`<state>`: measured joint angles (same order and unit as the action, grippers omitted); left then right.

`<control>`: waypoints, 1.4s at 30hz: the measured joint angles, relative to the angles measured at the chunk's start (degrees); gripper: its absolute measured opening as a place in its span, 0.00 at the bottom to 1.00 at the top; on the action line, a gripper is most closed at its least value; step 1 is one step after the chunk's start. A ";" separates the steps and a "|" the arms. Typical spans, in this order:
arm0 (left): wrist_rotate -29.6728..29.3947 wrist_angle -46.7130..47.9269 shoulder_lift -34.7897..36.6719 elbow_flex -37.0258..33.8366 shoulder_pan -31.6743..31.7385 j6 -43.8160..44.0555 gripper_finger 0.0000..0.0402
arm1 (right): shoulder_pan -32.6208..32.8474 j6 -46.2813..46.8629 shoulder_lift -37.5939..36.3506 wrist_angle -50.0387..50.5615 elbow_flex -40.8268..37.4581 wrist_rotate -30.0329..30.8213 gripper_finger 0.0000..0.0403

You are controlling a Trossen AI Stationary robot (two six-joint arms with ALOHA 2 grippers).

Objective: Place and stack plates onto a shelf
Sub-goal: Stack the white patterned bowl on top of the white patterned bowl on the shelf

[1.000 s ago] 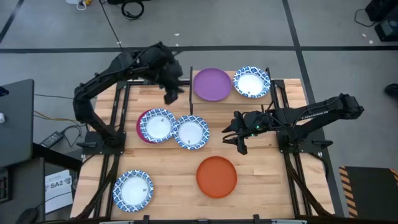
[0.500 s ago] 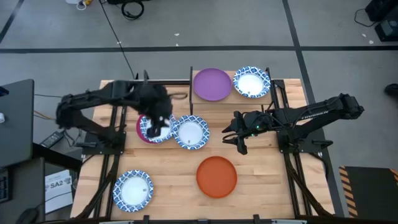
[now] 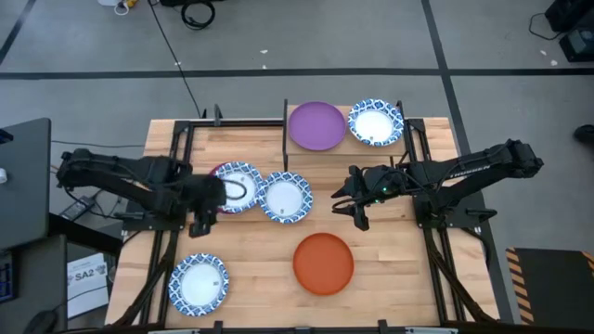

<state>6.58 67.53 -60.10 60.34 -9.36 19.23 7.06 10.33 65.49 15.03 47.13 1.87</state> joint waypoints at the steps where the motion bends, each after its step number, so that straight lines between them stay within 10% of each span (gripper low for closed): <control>1: -0.05 0.00 0.41 -1.56 -1.00 1.94 0.39 | 0.01 0.00 0.00 0.00 0.00 0.00 0.56; 15: 7.60 -10.49 0.90 -18.56 -11.87 15.42 0.39 | 0.01 0.00 0.00 -0.22 0.00 0.00 0.56; 42: -1.23 -21.38 -1.38 -23.72 -24.93 22.53 0.39 | 0.00 0.02 0.00 -0.22 0.00 0.00 0.56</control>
<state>5.34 46.15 -61.49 36.62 -34.29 41.76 7.06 10.35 65.49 14.81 47.13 1.87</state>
